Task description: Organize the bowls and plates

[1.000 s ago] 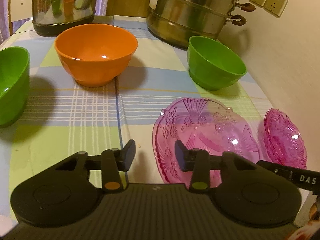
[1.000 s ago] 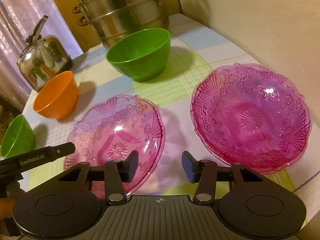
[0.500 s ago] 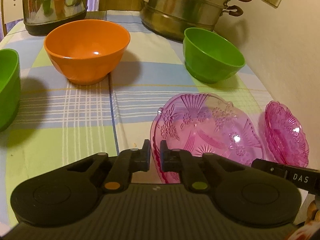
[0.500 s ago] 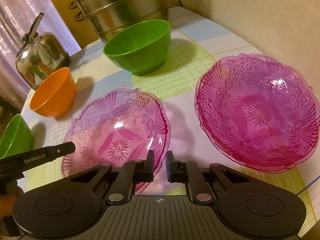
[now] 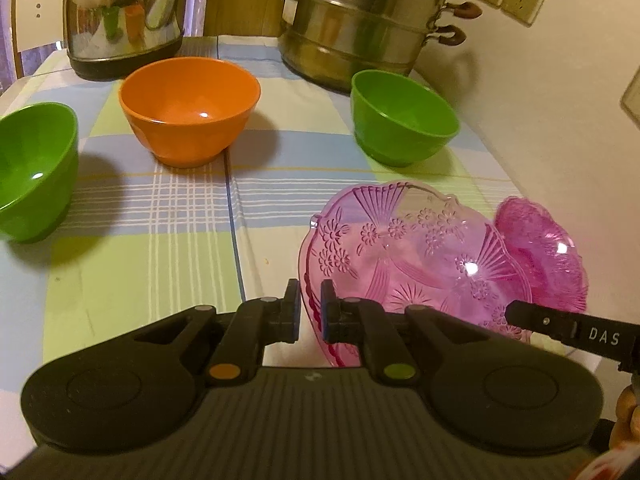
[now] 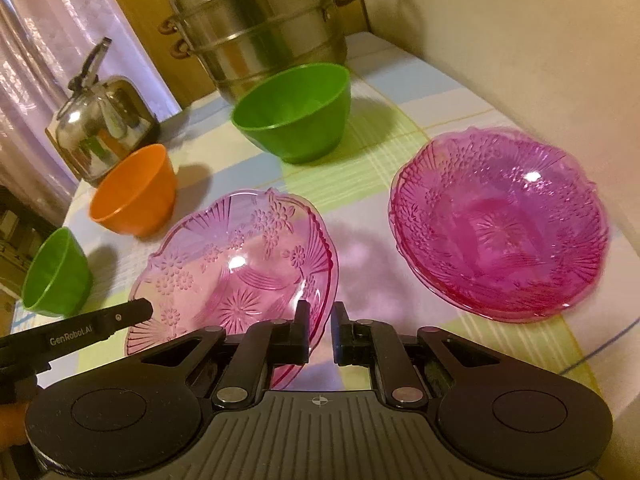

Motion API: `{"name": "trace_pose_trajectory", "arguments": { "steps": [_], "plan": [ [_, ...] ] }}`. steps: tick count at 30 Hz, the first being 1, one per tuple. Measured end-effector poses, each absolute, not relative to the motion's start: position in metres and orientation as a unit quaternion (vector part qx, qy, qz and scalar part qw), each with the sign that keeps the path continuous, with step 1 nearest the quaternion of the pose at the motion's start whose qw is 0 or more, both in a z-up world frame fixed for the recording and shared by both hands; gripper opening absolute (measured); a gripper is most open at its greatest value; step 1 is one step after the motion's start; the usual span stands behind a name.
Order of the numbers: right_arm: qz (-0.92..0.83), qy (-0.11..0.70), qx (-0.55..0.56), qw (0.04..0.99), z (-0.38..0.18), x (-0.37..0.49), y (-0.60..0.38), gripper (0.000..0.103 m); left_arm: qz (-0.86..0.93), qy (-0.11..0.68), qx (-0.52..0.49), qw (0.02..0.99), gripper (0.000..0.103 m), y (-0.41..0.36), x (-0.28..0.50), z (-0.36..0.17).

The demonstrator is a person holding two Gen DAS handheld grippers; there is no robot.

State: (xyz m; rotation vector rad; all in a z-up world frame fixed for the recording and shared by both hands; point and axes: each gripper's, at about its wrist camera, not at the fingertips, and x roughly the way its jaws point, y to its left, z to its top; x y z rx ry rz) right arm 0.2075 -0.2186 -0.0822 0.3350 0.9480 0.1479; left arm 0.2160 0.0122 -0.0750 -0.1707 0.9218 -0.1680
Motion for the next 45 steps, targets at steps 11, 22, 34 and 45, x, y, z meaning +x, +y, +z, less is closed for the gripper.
{"name": "trace_pose_trajectory", "arguments": {
  "steps": [11, 22, 34, 45],
  "plan": [
    [0.067, 0.429, 0.152, 0.888, -0.042, 0.145, -0.236, 0.01, -0.101, 0.424, -0.071, 0.897, 0.008, -0.012, 0.162, -0.038],
    [0.044, 0.413, 0.171, 0.893, -0.021, 0.102, -0.273, 0.01, -0.131, 0.42, -0.063, 0.896, 0.008, -0.045, 0.13, -0.023],
    [0.022, 0.398, 0.186, 0.898, -0.012, 0.084, -0.302, 0.01, -0.154, 0.412, -0.039, 0.897, 0.008, -0.078, 0.125, -0.009],
    [0.004, 0.389, 0.199, 0.899, -0.011, 0.081, -0.326, 0.01, -0.174, 0.411, -0.027, 0.895, 0.008, -0.102, 0.13, -0.007]
  ]
}}
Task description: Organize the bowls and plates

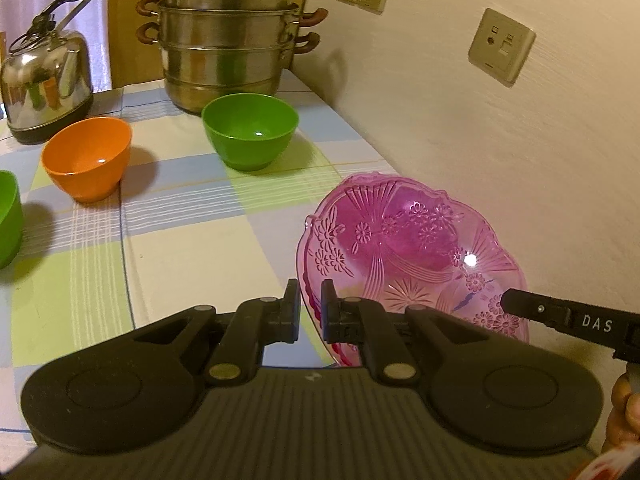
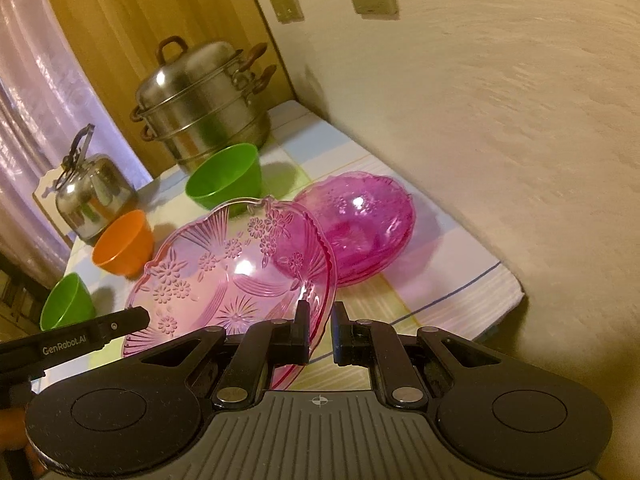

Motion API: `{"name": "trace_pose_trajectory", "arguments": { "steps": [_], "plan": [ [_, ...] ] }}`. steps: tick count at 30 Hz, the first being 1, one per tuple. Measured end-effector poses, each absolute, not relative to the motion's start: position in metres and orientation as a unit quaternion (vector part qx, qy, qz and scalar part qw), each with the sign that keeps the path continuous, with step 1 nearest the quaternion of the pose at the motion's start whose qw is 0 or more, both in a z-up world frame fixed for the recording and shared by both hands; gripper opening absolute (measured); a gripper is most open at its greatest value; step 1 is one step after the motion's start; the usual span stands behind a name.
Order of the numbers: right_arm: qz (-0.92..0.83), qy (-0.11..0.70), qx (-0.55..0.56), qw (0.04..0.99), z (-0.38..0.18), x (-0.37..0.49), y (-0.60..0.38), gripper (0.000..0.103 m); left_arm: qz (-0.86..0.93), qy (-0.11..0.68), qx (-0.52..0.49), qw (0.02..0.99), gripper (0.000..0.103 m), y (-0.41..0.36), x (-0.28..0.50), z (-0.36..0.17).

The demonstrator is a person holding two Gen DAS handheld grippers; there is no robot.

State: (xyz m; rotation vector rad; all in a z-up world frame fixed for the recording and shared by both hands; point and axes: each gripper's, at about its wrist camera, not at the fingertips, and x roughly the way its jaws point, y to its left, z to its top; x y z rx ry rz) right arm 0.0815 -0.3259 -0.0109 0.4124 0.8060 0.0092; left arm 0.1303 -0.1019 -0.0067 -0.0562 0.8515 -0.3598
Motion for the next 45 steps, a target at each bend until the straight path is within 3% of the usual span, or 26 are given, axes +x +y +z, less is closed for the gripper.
{"name": "trace_pose_trajectory", "arguments": {
  "steps": [15, 45],
  "plan": [
    [-0.029, 0.392, 0.203, 0.897, -0.025, 0.092, -0.362, 0.01, -0.2, 0.421, -0.013, 0.885, 0.008, -0.145, 0.156, -0.024],
    [-0.037, 0.411, 0.144, 0.899, -0.08, 0.214, -0.399, 0.01, -0.194, 0.43, -0.001, 0.882, 0.009, -0.197, 0.266, -0.082]
  ]
}}
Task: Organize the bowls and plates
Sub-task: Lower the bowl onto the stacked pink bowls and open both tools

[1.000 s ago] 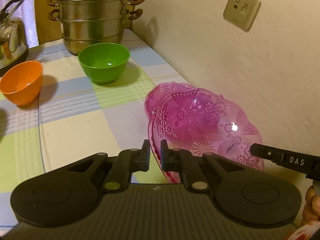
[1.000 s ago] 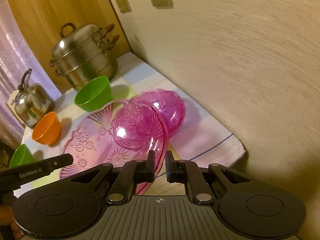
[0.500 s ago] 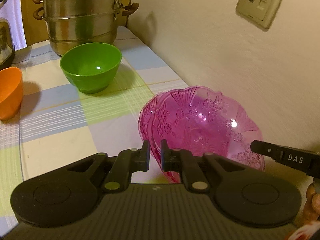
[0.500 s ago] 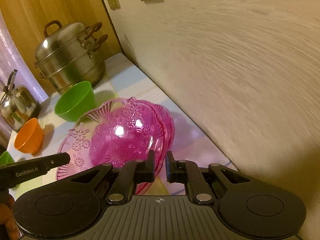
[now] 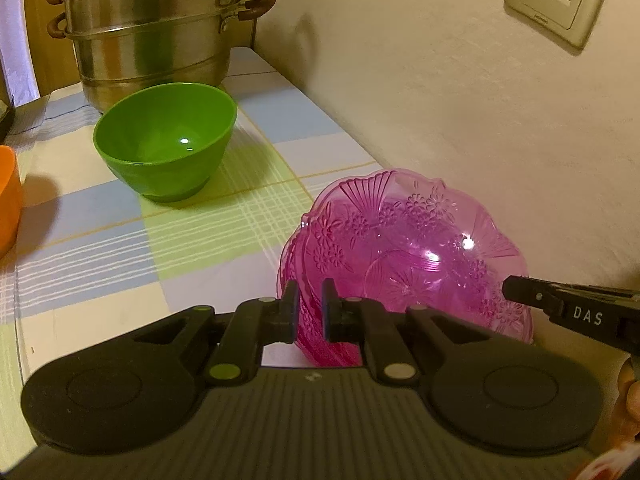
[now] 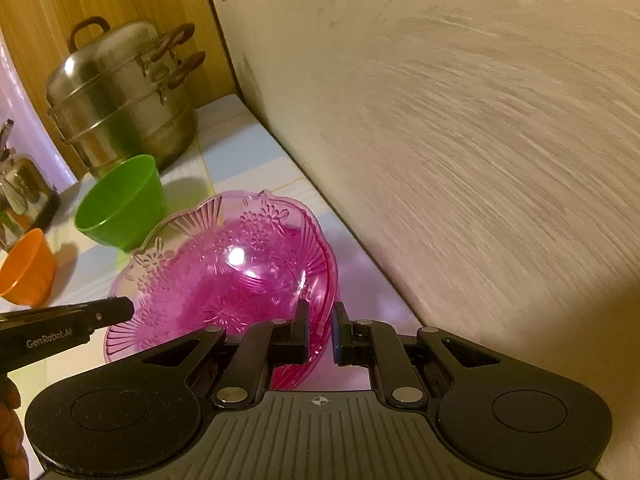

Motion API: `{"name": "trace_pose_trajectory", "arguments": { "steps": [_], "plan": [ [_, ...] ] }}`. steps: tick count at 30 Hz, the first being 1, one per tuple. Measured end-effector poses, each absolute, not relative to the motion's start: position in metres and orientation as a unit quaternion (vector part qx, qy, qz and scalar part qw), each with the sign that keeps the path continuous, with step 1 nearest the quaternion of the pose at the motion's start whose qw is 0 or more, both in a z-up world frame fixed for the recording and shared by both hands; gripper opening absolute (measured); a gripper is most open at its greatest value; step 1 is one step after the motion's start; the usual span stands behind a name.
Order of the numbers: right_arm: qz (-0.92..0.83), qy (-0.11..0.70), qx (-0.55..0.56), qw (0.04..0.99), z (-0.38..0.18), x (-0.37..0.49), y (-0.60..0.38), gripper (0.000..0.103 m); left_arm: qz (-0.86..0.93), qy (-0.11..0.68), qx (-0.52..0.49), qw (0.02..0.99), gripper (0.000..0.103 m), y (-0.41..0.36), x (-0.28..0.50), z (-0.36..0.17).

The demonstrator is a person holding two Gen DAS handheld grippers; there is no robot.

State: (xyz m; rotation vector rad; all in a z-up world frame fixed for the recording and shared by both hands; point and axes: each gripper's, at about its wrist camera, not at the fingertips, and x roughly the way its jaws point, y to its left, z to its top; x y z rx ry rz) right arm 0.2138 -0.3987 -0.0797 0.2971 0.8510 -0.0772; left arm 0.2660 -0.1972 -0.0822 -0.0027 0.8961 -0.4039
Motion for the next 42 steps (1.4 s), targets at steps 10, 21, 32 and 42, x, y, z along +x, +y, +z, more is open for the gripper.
{"name": "trace_pose_trajectory", "arguments": {
  "steps": [10, 21, 32, 42],
  "plan": [
    [-0.036, 0.422, 0.137, 0.895, -0.088, 0.227, -0.396, 0.01, -0.19, 0.436, 0.004, 0.88, 0.01, -0.199, 0.273, -0.093],
    [-0.04, 0.429, 0.133, 0.893, -0.09, 0.234, -0.395, 0.011, -0.19, 0.437, 0.004, 0.879, 0.01, -0.199, 0.275, -0.095],
    [-0.028, 0.416, 0.153, 0.896, -0.09, 0.231, -0.399, 0.051, -0.182, 0.432, -0.002, 0.883, 0.023, -0.195, 0.275, -0.091],
    [-0.032, 0.391, 0.182, 0.902, -0.064, 0.203, -0.401, 0.058, -0.168, 0.414, -0.047, 0.894, 0.03, -0.161, 0.244, -0.062]
  ]
}}
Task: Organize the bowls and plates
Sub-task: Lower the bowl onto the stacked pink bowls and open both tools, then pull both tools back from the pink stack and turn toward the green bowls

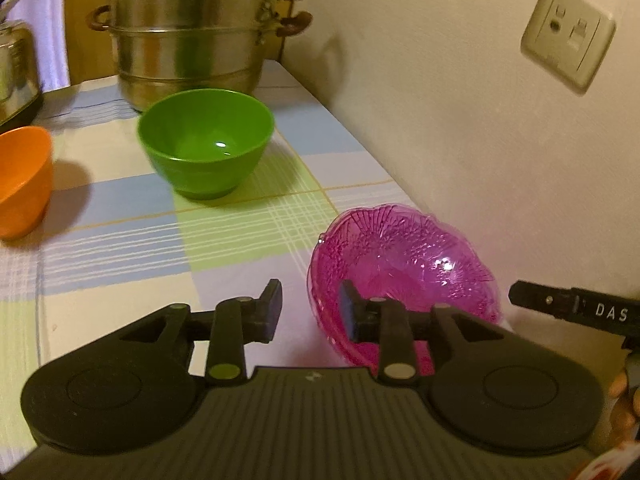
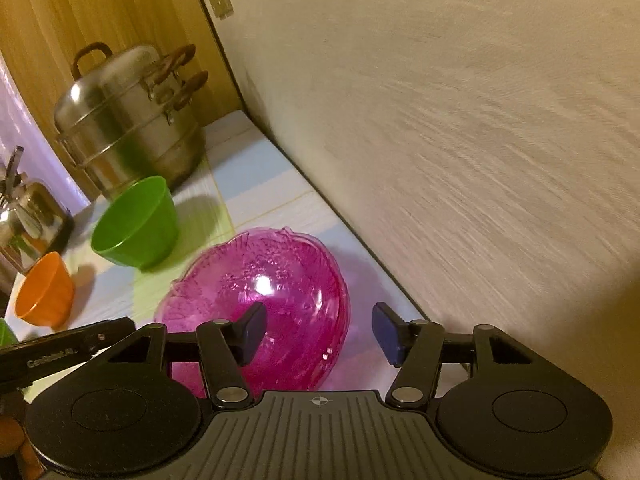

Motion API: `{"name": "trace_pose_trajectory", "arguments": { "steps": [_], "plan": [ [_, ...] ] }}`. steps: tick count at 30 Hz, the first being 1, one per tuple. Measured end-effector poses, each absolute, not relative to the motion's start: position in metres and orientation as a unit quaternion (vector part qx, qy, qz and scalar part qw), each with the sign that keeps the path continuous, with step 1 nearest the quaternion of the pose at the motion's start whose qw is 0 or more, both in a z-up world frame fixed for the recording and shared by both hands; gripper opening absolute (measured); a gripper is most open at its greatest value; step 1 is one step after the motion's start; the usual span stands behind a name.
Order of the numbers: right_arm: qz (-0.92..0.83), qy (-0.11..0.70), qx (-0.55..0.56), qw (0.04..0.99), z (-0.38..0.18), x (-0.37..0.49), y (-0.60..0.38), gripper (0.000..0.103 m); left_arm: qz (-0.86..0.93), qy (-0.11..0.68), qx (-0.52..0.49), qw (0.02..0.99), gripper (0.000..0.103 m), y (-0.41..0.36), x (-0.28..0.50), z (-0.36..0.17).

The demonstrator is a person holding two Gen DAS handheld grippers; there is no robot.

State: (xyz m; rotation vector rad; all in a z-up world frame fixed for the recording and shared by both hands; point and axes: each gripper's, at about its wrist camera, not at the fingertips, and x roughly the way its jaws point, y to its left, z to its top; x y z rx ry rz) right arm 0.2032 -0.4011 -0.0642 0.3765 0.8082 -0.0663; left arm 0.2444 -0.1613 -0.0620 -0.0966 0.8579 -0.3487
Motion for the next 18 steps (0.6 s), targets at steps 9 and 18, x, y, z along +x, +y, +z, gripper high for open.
{"name": "trace_pose_trajectory", "arguments": {
  "steps": [9, 18],
  "plan": [
    [-0.039, 0.393, 0.208, 0.895, -0.041, 0.15, -0.384, 0.058, -0.155, 0.404, -0.074, 0.899, 0.046, -0.137, 0.19, -0.031],
    [-0.035, 0.39, 0.214, 0.895, -0.018, 0.092, -0.368, 0.063, -0.153, 0.4, -0.082, 0.9, 0.068, -0.122, 0.13, -0.012]
  ]
}}
